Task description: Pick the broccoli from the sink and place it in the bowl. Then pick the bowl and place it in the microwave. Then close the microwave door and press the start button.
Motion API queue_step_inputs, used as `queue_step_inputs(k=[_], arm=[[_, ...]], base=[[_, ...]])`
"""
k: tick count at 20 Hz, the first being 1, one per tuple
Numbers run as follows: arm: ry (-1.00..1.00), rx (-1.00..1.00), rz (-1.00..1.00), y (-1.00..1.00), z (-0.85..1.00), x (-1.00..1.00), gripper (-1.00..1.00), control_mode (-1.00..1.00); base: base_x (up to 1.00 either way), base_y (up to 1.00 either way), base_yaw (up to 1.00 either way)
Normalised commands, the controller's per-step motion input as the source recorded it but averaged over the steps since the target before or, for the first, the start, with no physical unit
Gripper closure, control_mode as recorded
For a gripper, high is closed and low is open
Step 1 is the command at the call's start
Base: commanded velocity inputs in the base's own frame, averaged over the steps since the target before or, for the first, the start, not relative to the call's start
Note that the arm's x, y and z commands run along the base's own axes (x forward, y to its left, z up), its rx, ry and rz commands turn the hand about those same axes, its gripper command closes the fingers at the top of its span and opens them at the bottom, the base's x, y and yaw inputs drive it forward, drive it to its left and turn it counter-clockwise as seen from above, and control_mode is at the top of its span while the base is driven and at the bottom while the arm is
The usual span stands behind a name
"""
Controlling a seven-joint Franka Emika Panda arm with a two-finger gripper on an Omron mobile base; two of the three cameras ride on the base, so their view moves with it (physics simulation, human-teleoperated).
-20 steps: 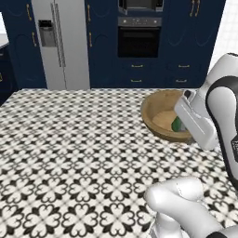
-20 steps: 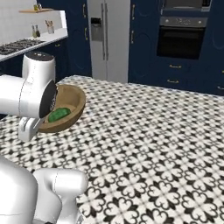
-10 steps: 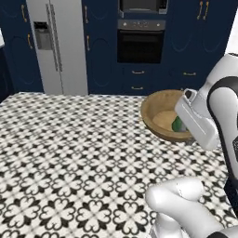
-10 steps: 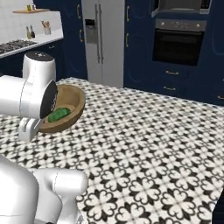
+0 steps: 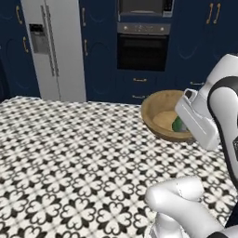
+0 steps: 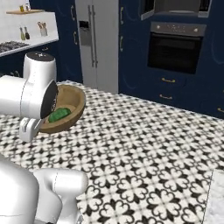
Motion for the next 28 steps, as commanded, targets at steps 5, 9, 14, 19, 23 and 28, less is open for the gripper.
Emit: queue_step_inputs(k=[5, 9, 14, 19, 23, 28], arm=[[0.00, 0.00, 0.00, 0.00, 0.00, 0.00, 1.00, 1.00], [0.00, 0.00, 0.00, 0.00, 0.00, 0.00, 1.00, 1.00], [0.00, 0.00, 0.00, 0.00, 0.00, 0.00, 1.00, 1.00], [0.00, 0.00, 0.00, 0.00, 0.00, 0.00, 1.00, 1.00], [0.00, 0.00, 0.00, 0.00, 0.00, 0.00, 1.00, 1.00], [0.00, 0.00, 0.00, 0.00, 0.00, 0.00, 1.00, 1.00]], base=[[1.00, -0.65, 0.23], [1.00, -0.57, 0.22], [1.00, -0.60, 0.22], [1.00, -0.71, 0.25], [0.99, -0.94, 0.27], [0.63, -1.00, 0.31]])
